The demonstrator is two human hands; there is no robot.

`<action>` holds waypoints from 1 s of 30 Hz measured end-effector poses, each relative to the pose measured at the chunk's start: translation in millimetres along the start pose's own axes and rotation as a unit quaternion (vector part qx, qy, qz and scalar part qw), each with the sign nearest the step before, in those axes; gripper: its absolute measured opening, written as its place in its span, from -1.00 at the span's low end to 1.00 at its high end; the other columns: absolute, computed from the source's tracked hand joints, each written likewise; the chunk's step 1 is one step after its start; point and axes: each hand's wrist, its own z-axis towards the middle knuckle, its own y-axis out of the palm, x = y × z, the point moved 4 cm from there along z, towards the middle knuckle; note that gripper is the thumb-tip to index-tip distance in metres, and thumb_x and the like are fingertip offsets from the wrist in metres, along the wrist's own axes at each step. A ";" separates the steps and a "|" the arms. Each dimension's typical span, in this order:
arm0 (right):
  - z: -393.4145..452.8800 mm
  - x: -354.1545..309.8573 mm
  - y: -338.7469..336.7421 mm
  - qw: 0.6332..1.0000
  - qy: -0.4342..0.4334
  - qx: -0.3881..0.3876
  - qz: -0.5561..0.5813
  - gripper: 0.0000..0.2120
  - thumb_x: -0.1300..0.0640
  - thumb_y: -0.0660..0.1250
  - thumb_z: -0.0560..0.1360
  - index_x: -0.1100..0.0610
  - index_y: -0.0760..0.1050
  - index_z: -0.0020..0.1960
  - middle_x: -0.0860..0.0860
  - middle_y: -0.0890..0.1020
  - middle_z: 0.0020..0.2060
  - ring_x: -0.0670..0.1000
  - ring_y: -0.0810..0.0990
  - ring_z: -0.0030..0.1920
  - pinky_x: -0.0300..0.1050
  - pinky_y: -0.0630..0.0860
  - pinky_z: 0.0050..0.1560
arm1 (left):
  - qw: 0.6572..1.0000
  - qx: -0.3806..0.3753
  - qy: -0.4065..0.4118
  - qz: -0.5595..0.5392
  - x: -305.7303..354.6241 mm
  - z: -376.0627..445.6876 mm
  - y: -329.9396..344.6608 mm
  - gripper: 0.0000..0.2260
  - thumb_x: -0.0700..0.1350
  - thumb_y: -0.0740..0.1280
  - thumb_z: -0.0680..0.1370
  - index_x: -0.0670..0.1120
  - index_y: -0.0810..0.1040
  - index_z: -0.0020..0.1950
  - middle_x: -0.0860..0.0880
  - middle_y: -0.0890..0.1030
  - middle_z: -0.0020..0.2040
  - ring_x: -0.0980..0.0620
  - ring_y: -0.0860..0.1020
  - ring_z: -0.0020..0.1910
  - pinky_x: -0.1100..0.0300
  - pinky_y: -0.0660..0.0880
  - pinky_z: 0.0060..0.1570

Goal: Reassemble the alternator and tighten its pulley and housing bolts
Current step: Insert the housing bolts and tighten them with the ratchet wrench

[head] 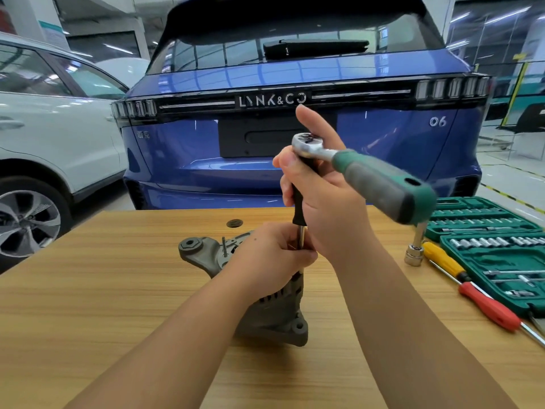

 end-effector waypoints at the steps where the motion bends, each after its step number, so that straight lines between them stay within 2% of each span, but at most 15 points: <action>1: -0.4 -0.6 -0.5 1.000 0.003 -0.002 0.009 -0.57 0.22 0.31 0.57 -0.16 0.40 0.35 0.09 0.56 -0.19 0.02 0.46 -0.32 -0.06 0.50 -0.28 | 1.000 0.000 -0.003 -0.003 0.2 -0.8 0.0 -0.88 -0.04 0.42 0.61 0.20 0.65 -0.05 0.17 0.70 -0.18 0.19 0.65 -0.22 0.24 0.58 -0.21; 3: 1.7 -2.5 -0.2 0.996 0.035 -0.018 0.086 -0.56 0.20 0.29 0.51 -0.06 0.39 0.36 0.09 0.57 -0.21 0.05 0.44 -0.36 -0.03 0.42 -0.35 | 1.000 -0.002 -0.005 -0.003 -0.2 -1.7 -0.1 -0.89 -0.05 0.42 0.61 0.17 0.66 -0.07 0.13 0.70 -0.19 0.11 0.65 -0.21 0.16 0.63 -0.15; 7: 7.8 -5.1 4.6 0.969 0.148 -0.042 0.193 -0.42 -0.10 0.36 0.22 -0.01 0.47 0.23 0.09 0.57 -0.27 0.09 0.38 -0.39 -0.03 0.26 -0.35 | 1.000 -0.004 0.000 -0.001 -1.2 -1.4 -1.8 -0.87 -0.08 0.43 0.60 0.10 0.67 -0.14 0.06 0.68 -0.25 0.02 0.63 -0.26 0.04 0.62 -0.14; 8: 6.4 -4.2 4.2 0.966 0.161 -0.041 0.200 -0.45 -0.09 0.39 0.28 0.01 0.48 0.25 0.08 0.57 -0.27 0.08 0.39 -0.38 -0.05 0.28 -0.35 | 1.000 -0.004 0.003 -0.003 -1.6 -1.2 -1.9 -0.88 -0.07 0.43 0.59 0.10 0.67 -0.13 0.05 0.68 -0.25 0.01 0.63 -0.25 0.00 0.63 -0.11; 10: 2.0 -2.6 3.6 0.966 0.162 -0.020 0.201 -0.62 0.02 0.36 0.53 0.07 0.46 0.32 0.06 0.56 -0.26 0.03 0.43 -0.36 -0.11 0.38 -0.35 | 1.000 0.000 0.006 0.004 -1.9 -0.9 -1.9 -0.92 -0.04 0.43 0.58 0.16 0.65 -0.06 0.07 0.68 -0.20 0.04 0.63 -0.23 -0.03 0.65 -0.08; 11: -0.2 -2.3 2.7 0.973 0.148 0.001 0.177 -0.67 0.07 0.35 0.57 0.10 0.46 0.30 0.03 0.54 -0.28 0.00 0.42 -0.35 -0.15 0.40 -0.33 | 1.000 -0.001 0.007 0.012 -1.7 -0.7 -1.3 -0.93 -0.02 0.43 0.58 0.18 0.64 -0.04 0.08 0.69 -0.18 0.05 0.63 -0.22 -0.04 0.66 -0.07; 13: -2.5 -0.1 -1.4 0.988 0.112 0.062 0.089 -0.79 0.12 0.41 0.56 0.20 0.53 0.13 0.01 0.46 -0.36 -0.02 0.35 -0.40 -0.17 0.34 -0.38 | 1.000 -0.012 0.013 0.023 -1.2 0.0 0.9 -0.94 -0.01 0.42 0.59 0.15 0.66 -0.04 0.06 0.71 -0.17 0.00 0.65 -0.21 -0.12 0.67 -0.06; 15: -0.8 2.4 -4.7 0.988 0.114 0.095 0.047 -0.82 0.14 0.44 0.54 0.26 0.54 -0.05 0.04 0.41 -0.40 -0.01 0.30 -0.43 -0.16 0.30 -0.42 | 0.999 -0.017 0.015 0.026 -1.1 0.4 2.5 -0.94 -0.01 0.42 0.60 0.15 0.67 -0.04 0.04 0.71 -0.16 -0.06 0.67 -0.19 -0.17 0.67 -0.05; 18: 2.0 2.9 -2.4 0.981 0.154 0.041 0.108 -0.83 0.12 0.42 0.53 0.14 0.56 0.09 0.04 0.60 -0.27 -0.07 0.41 -0.41 -0.22 0.41 -0.35 | 1.000 -0.008 0.007 0.021 -3.7 1.1 1.4 -0.87 -0.02 0.42 0.61 0.21 0.65 -0.10 0.07 0.71 -0.19 0.00 0.67 -0.23 -0.03 0.68 -0.11; 21: 1.6 0.5 1.6 0.989 0.091 -0.010 0.119 -0.70 0.20 0.35 0.53 0.03 0.50 0.25 0.07 0.68 -0.10 -0.04 0.45 -0.35 -0.13 0.44 -0.25 | 1.000 -0.004 0.004 0.018 -4.0 1.5 0.1 -0.88 -0.04 0.43 0.60 0.13 0.67 -0.12 0.02 0.69 -0.24 0.03 0.60 -0.38 0.06 0.61 -0.28; 23: 0.9 -0.6 4.9 0.996 0.033 -0.006 0.085 -0.66 0.23 0.33 0.55 -0.04 0.47 0.27 0.11 0.63 -0.12 -0.03 0.44 -0.35 -0.10 0.43 -0.28 | 1.000 -0.003 0.006 0.012 -3.2 1.2 -0.8 -0.92 -0.05 0.43 0.60 0.09 0.68 -0.08 -0.02 0.70 -0.22 -0.05 0.61 -0.34 0.02 0.61 -0.29; 25: 1.3 2.0 6.1 0.997 0.015 -0.008 0.075 -0.62 0.26 0.36 0.55 -0.10 0.47 0.27 0.14 0.58 -0.16 -0.05 0.45 -0.35 -0.16 0.47 -0.30 | 1.000 -0.004 0.010 0.003 -2.8 -0.6 -1.3 -0.93 -0.06 0.43 0.60 0.06 0.69 -0.07 -0.04 0.69 -0.24 0.05 0.50 -0.47 0.14 0.50 -0.40; 27: 3.0 4.0 4.9 0.991 0.028 -0.040 0.124 -0.60 0.34 0.28 0.59 -0.07 0.46 0.30 0.12 0.57 -0.20 -0.07 0.48 -0.37 -0.23 0.50 -0.31 | 1.000 -0.009 0.008 0.002 -2.1 -3.1 -1.4 -0.91 -0.06 0.41 0.61 0.06 0.69 -0.07 -0.02 0.69 -0.26 0.14 0.46 -0.48 0.22 0.46 -0.39; 28: 4.5 4.7 4.2 0.985 0.044 -0.058 0.153 -0.60 0.35 0.22 0.61 -0.04 0.45 0.31 0.10 0.59 -0.20 -0.06 0.49 -0.39 -0.24 0.50 -0.33 | 1.000 -0.009 0.005 0.000 -2.2 -3.6 -1.4 -0.91 -0.05 0.41 0.61 0.04 0.68 -0.08 -0.02 0.68 -0.28 0.13 0.48 -0.47 0.18 0.49 -0.36; 30: 9.4 6.1 4.4 0.970 0.106 -0.088 0.200 -0.64 0.23 0.17 0.55 -0.01 0.46 0.29 0.07 0.65 -0.23 -0.01 0.52 -0.43 -0.18 0.48 -0.40 | 1.000 -0.008 0.001 -0.003 -2.5 -3.8 -2.2 -0.90 -0.06 0.42 0.61 0.00 0.67 -0.08 -0.05 0.67 -0.28 0.04 0.53 -0.42 0.06 0.54 -0.29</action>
